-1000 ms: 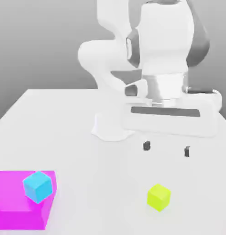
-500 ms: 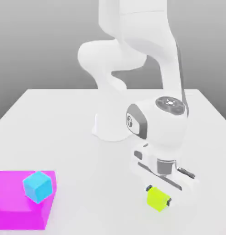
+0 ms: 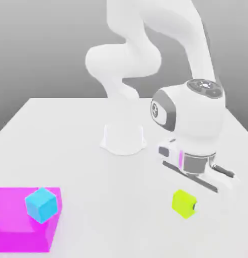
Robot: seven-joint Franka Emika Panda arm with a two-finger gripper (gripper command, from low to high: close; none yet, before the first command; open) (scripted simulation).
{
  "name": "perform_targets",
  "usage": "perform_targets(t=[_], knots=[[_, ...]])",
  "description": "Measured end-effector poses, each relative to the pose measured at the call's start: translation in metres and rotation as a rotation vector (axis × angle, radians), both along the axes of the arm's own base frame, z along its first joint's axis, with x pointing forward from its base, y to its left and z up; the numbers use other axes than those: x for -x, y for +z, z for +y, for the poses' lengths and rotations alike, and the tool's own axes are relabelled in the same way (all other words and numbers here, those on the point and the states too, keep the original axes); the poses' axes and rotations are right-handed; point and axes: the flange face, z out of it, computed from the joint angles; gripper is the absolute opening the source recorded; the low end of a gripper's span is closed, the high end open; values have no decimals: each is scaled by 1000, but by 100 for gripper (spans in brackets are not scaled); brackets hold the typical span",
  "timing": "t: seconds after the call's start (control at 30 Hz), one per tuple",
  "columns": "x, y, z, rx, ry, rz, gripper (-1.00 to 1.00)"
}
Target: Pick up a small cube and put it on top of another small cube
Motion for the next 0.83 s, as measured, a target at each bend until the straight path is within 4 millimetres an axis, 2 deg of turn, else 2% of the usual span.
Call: perform_targets(t=[0.2, 0.4, 0.43, 0.5, 0.53, 0.7, 0.73, 0.77, 0.83], knots=[[-41, 17, 61, 0, 5, 0, -100], [-70, 33, 126, -2, 10, 1, -100], [-73, 25, 132, -2, 11, 1, -100], [-74, -4, 136, -2, 11, 1, -100], [-74, -18, 136, -2, 11, 2, 100], [-74, -18, 136, -2, 11, 2, 100], [-74, -25, 136, -2, 11, 2, 100], [-74, -20, 136, -1, 11, 2, 100], [-75, 6, 137, -1, 11, 3, 100]])
